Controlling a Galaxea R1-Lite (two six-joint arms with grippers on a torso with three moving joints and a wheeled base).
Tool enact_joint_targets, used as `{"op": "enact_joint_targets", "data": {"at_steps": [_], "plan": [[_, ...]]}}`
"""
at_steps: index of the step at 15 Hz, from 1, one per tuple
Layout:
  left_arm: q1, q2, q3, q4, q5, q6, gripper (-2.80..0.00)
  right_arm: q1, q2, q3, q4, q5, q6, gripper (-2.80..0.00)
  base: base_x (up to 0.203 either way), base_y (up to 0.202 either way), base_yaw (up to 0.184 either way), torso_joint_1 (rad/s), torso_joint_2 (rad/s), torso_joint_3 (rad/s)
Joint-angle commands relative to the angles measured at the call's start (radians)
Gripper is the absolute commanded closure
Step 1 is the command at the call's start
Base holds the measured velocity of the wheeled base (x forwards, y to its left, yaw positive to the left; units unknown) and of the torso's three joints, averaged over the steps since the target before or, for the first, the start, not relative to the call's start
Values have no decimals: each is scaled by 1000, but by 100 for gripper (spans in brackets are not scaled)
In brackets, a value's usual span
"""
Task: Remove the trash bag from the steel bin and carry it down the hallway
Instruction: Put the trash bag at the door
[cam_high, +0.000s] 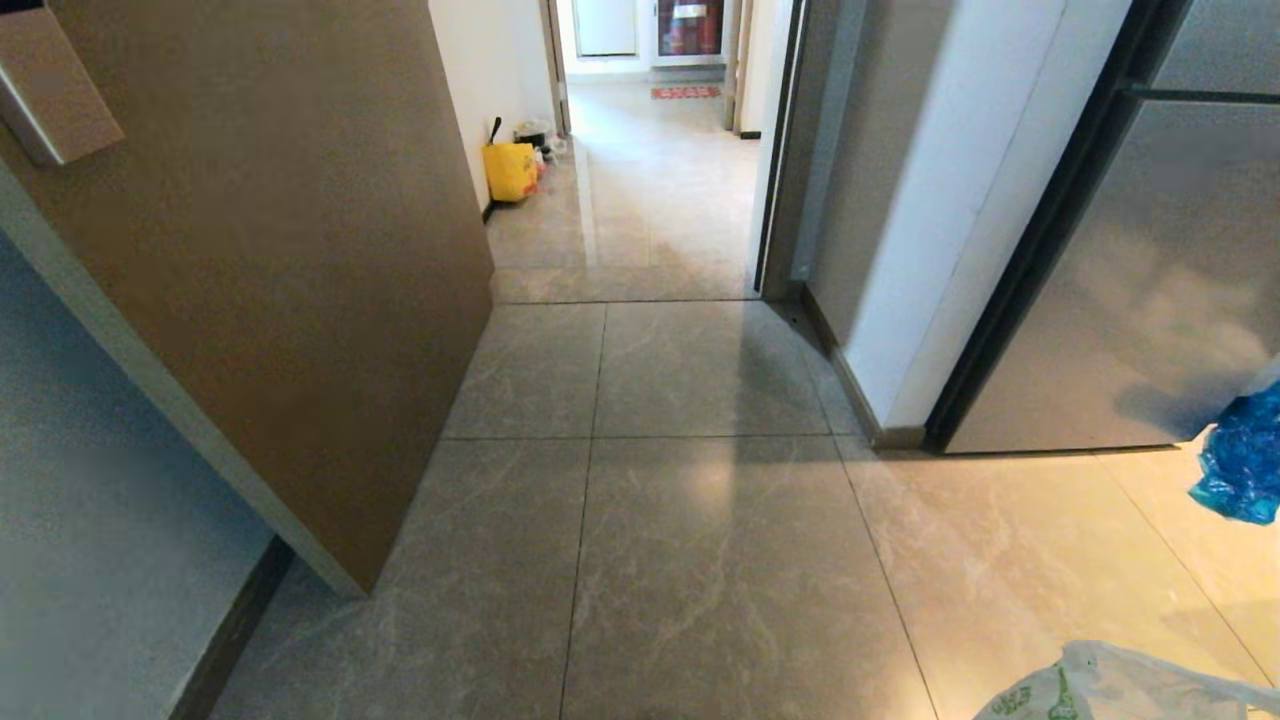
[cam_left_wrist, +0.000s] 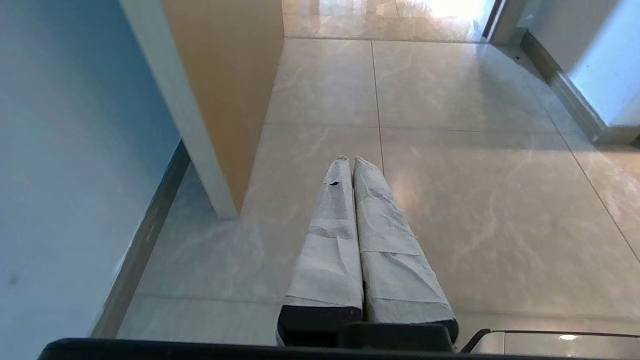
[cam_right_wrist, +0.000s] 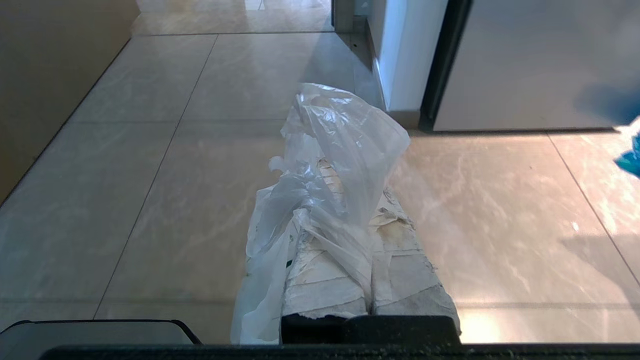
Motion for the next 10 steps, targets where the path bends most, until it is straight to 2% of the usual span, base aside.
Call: {"op": "enact_joint_targets", "data": {"at_steps": [1, 10], "plan": [[0, 0, 0, 0, 0, 0, 0, 0, 2, 0, 0, 0, 0, 0, 197, 0, 1, 2, 2, 12], [0, 0, 0, 0, 0, 0, 0, 0, 2, 0, 0, 0, 0, 0, 192, 0, 0, 2, 2, 2]]}}
